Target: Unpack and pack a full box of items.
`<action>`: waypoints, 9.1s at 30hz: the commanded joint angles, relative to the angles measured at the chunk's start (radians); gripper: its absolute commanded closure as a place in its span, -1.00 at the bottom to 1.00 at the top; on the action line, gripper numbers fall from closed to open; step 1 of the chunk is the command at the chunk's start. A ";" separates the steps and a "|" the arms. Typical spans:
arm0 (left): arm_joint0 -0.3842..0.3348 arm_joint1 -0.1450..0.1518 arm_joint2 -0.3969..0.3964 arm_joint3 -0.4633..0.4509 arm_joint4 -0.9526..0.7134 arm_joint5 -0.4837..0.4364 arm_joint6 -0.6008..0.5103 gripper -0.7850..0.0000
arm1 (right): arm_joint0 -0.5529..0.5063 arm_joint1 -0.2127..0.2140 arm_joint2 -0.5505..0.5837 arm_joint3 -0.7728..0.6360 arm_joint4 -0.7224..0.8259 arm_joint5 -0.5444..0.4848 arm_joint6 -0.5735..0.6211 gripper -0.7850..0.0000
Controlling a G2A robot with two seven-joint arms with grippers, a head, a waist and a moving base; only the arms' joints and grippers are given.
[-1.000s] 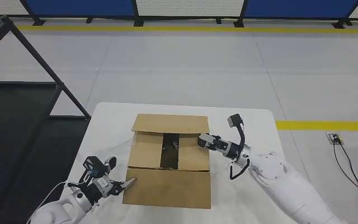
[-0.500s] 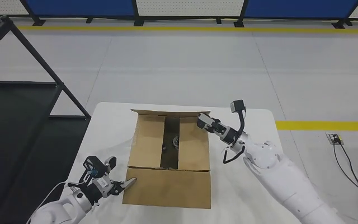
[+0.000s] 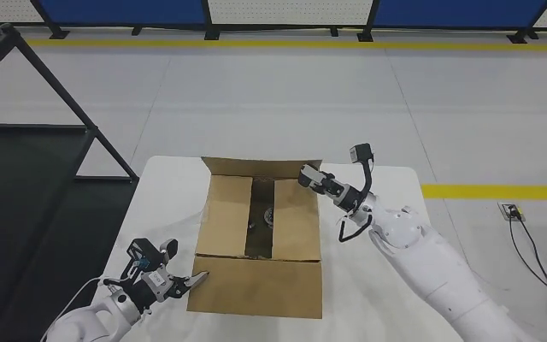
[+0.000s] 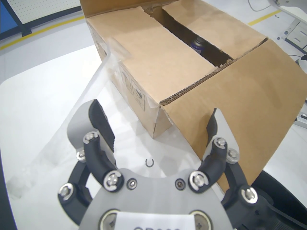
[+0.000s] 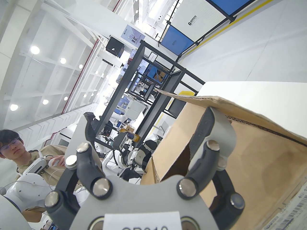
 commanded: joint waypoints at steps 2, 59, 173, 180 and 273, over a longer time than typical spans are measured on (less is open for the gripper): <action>0.000 0.000 0.000 0.000 0.000 0.000 0.000 -1.00 | -0.025 -0.001 0.006 -0.038 0.008 0.014 0.000 -1.00; -0.030 0.005 0.058 0.053 0.060 0.067 0.023 -1.00 | 0.299 -0.383 -0.098 0.699 -0.141 0.295 -0.171 -1.00; -0.055 0.070 0.007 0.108 -0.647 -0.029 -0.180 -1.00 | 0.216 -0.434 0.056 0.502 -0.002 0.264 0.515 -1.00; -0.059 0.072 0.005 0.124 -0.644 -0.027 -0.168 -1.00 | 0.220 -0.446 0.064 0.494 -0.002 0.243 0.502 -1.00; 0.008 0.062 -0.058 0.144 -0.388 0.310 0.049 -1.00 | 0.236 -0.611 0.077 0.699 -0.172 -0.227 0.361 -1.00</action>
